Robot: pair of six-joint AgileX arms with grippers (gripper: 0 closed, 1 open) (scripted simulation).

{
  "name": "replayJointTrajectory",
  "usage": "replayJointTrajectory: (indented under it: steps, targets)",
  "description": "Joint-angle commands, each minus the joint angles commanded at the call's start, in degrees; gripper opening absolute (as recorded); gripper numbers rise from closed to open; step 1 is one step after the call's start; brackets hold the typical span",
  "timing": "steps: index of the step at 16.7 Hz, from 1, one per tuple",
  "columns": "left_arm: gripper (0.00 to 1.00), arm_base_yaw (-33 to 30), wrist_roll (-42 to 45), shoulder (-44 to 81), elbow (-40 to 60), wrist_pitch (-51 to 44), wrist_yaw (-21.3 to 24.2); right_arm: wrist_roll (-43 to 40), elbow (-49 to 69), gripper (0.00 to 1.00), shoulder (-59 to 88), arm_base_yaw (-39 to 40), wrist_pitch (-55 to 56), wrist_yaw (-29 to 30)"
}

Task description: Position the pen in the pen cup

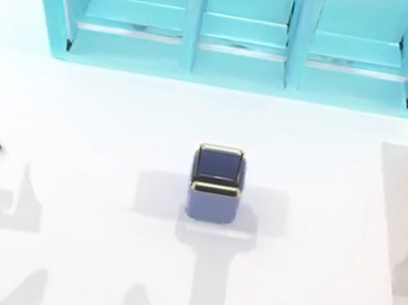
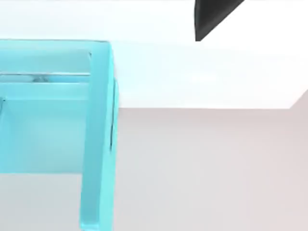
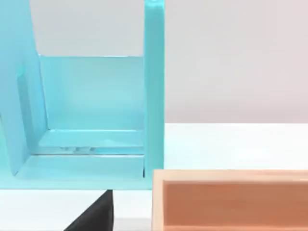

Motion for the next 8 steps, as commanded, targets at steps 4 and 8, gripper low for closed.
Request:
replayJointTrajectory:
  steps: [4,8]
  targets:
    - [1.0,0.85,-1.43,1.86,0.73,0.61,1.04,0.0,0.0,1.0,0.0,0.0,0.0,0.0]
    - [1.0,5.05,-8.73,12.7,4.5,3.77,6.63,0.0,0.0,1.0,0.0,0.0,0.0,0.0]
